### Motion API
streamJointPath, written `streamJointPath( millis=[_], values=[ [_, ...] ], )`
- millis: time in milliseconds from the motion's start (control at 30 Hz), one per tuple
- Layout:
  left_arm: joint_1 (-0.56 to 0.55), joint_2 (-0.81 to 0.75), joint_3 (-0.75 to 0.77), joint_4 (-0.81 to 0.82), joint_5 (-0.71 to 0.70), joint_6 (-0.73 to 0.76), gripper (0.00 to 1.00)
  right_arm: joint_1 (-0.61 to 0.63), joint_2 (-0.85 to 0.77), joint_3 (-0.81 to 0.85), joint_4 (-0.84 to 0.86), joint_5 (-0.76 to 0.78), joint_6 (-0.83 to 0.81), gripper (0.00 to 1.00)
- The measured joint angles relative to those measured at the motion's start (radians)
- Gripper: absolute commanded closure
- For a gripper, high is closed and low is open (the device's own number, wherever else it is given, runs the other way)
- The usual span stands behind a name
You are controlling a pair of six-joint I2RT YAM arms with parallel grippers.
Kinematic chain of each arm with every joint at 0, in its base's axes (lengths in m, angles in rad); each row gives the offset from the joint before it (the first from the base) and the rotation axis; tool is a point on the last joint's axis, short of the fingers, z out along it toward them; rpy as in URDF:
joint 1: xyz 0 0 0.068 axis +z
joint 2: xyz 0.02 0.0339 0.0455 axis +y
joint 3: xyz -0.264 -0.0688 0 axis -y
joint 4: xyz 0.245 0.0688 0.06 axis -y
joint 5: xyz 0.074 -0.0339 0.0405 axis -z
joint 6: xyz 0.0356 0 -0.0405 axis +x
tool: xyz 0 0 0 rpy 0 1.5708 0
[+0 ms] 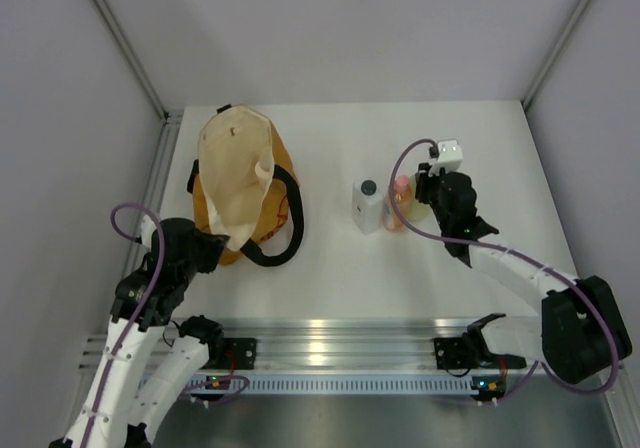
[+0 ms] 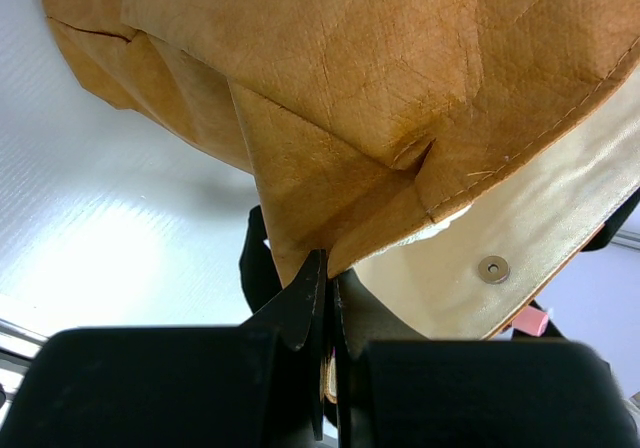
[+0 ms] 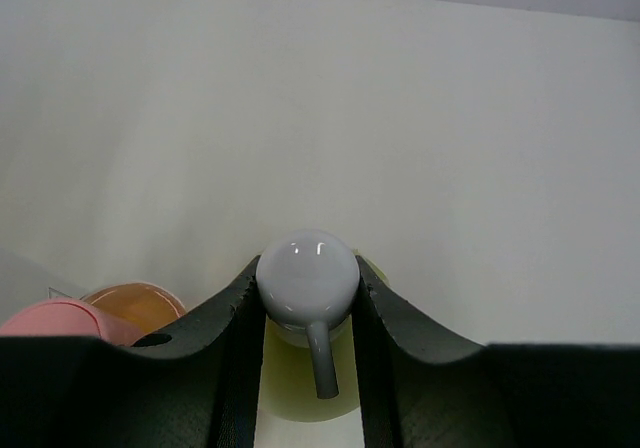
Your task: Take the personal care products out of the canvas bag
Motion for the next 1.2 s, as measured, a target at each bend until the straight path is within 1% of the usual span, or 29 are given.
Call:
streamJointPath(
  millis=[200, 233, 300, 367, 400, 433, 467, 500, 533, 600, 633, 700, 900, 1067, 1200],
  values=[
    [0.000, 0.000, 0.000, 0.000, 0.000, 0.000, 1.00, -0.013, 0.029, -0.079, 0.104, 0.003, 0.014, 1.00],
    [0.000, 0.000, 0.000, 0.000, 0.000, 0.000, 1.00, -0.014, 0.033, -0.091, 0.116, 0.003, 0.014, 0.99],
    [0.000, 0.000, 0.000, 0.000, 0.000, 0.000, 1.00, -0.014, 0.034, -0.100, 0.138, 0.003, 0.016, 0.92],
    [0.000, 0.000, 0.000, 0.000, 0.000, 0.000, 1.00, -0.015, 0.035, -0.108, 0.156, 0.003, 0.016, 0.81],
    [0.000, 0.000, 0.000, 0.000, 0.000, 0.000, 1.00, -0.016, 0.035, -0.111, 0.161, 0.003, 0.016, 0.73],
    [0.000, 0.000, 0.000, 0.000, 0.000, 0.000, 1.00, -0.016, 0.035, -0.111, 0.161, 0.003, 0.016, 0.54],
    [0.000, 0.000, 0.000, 0.000, 0.000, 0.000, 1.00, -0.017, 0.035, -0.111, 0.161, 0.003, 0.021, 0.49],
    [0.000, 0.000, 0.000, 0.000, 0.000, 0.000, 1.00, -0.018, 0.035, -0.111, 0.170, 0.003, 0.019, 0.46],
    [0.000, 0.000, 0.000, 0.000, 0.000, 0.000, 1.00, -0.018, 0.034, -0.110, 0.194, 0.004, 0.020, 0.36],
    [0.000, 0.000, 0.000, 0.000, 0.000, 0.000, 1.00, -0.019, 0.022, -0.109, 0.223, 0.008, 0.020, 0.29],
    [0.000, 0.000, 0.000, 0.000, 0.000, 0.000, 1.00, -0.019, 0.014, -0.109, 0.233, 0.009, 0.019, 0.21],
    [0.000, 0.000, 0.000, 0.000, 0.000, 0.000, 1.00, -0.019, -0.005, -0.108, 0.244, 0.011, 0.013, 0.19],
    [0.000, 0.001, 0.000, 0.000, 0.000, 0.000, 1.00, -0.019, -0.044, -0.051, 0.230, 0.023, -0.007, 0.17],
    [0.000, 0.001, 0.000, 0.000, 0.000, 0.000, 1.00, -0.011, -0.061, 0.089, 0.151, 0.028, -0.024, 0.20],
    [0.000, 0.001, 0.000, 0.000, 0.000, 0.003, 1.00, 0.051, -0.061, 0.250, 0.022, 0.010, -0.043, 0.23]
  ],
)
